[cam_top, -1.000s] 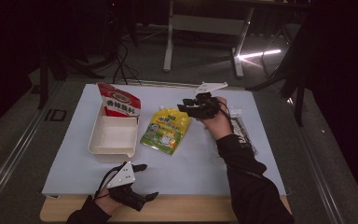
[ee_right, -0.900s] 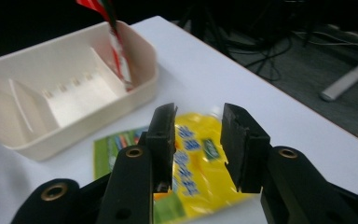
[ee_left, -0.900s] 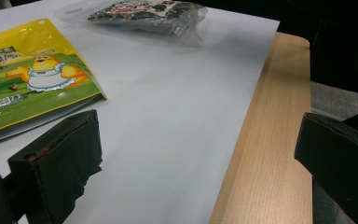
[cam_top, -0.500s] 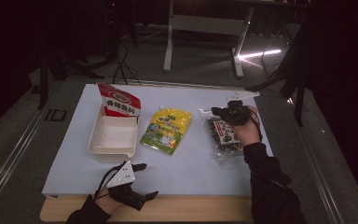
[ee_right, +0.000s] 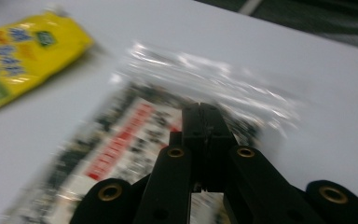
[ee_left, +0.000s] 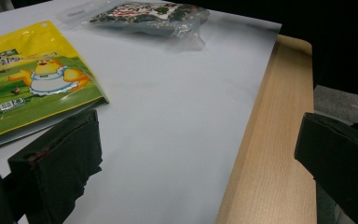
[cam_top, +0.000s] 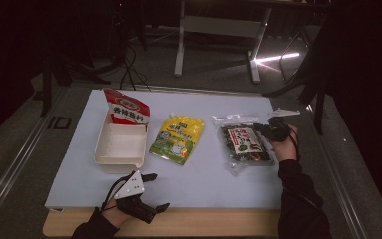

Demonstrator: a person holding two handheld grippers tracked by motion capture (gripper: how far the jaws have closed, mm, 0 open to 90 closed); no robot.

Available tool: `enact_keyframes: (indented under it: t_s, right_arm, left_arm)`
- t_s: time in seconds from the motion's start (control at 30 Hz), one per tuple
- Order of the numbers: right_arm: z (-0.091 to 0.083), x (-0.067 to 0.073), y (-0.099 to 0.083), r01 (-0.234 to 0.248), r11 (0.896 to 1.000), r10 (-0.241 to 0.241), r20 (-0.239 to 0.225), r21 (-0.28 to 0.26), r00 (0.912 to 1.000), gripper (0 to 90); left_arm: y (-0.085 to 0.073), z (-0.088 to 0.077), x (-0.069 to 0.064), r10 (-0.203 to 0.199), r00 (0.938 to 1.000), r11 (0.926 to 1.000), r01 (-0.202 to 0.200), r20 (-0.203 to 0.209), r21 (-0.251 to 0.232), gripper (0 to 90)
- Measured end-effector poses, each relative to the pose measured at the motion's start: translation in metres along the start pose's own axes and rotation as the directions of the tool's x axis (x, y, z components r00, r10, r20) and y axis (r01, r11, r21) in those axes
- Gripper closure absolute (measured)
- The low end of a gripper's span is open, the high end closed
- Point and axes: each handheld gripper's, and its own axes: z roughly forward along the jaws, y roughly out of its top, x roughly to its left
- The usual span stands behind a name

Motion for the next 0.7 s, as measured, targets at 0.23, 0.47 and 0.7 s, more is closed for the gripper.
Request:
enact_keyframes:
  t_s: [0.23,0.47,0.7]
  right_arm:
    - [0.008,-0.033,-0.026,-0.080,0.996,0.075,0.091,0.047,0.9930,89.9]
    - [0.020,-0.046,-0.038,-0.139,0.986,0.126,0.136,0.088,0.9826,89.9]
    - [0.031,-0.043,-0.044,-0.154,0.979,0.137,0.130,0.136,0.9820,89.9]
  left_arm:
    - [-0.001,0.002,0.001,-0.005,1.0000,1.0000,0.005,0.001,0.005,1.6]
    - [-0.002,0.002,0.003,-0.012,0.9999,0.9998,0.012,-0.003,0.012,1.6]
    - [-0.002,0.002,0.003,-0.015,0.9999,0.9998,0.015,-0.002,0.015,1.6]
